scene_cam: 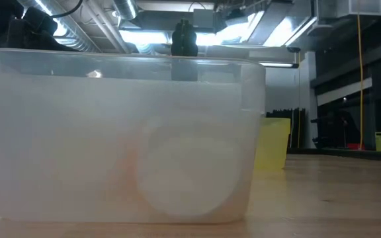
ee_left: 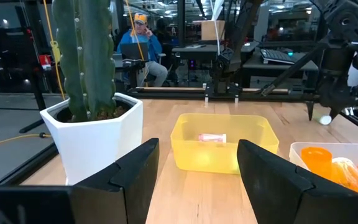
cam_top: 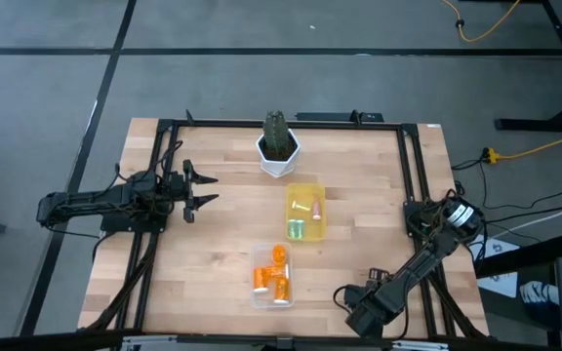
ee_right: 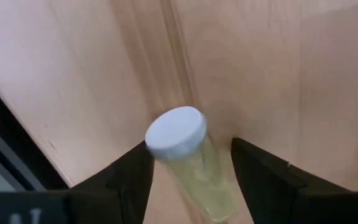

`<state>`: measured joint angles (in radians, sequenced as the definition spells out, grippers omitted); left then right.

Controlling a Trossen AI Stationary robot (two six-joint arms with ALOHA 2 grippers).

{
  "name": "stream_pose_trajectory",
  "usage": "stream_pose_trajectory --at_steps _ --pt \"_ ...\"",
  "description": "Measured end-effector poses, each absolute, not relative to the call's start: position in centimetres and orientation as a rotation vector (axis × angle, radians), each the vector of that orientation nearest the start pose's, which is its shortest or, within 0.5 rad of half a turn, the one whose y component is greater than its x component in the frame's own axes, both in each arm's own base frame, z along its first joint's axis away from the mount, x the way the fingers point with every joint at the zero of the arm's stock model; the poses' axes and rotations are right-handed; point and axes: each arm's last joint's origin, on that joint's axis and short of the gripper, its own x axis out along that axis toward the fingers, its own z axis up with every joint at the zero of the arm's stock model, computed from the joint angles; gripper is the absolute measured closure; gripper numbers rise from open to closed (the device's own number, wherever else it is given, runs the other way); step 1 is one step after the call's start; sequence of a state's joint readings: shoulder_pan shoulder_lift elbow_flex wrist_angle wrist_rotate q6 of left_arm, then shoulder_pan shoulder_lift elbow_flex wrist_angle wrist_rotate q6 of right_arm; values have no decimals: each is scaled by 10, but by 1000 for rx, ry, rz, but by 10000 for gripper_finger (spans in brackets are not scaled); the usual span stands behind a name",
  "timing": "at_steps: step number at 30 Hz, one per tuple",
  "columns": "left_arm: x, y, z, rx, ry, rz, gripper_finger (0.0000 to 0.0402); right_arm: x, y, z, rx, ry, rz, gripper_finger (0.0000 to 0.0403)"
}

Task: Pick and place medicine bottles into bin by pill shape (circle, oval)
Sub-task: Put the small yellow pill bottle into the small yellow bin

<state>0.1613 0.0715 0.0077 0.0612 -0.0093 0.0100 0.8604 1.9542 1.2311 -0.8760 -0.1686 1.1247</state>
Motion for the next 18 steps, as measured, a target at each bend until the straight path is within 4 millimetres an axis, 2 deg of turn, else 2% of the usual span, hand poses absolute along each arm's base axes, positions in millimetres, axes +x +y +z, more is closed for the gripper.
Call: stream_pose_trajectory --at_steps 5,10,15,18 --pt "100 17 166 10 4 171 190 219 259 135 271 1719 -164 210" --pt "100 17 166 10 4 171 190 229 247 142 215 1697 -275 269" --pt "100 17 166 10 3 171 190 244 225 161 110 1642 -458 326" --pt "100 17 166 11 3 171 190 255 213 180 22 1575 -566 332"
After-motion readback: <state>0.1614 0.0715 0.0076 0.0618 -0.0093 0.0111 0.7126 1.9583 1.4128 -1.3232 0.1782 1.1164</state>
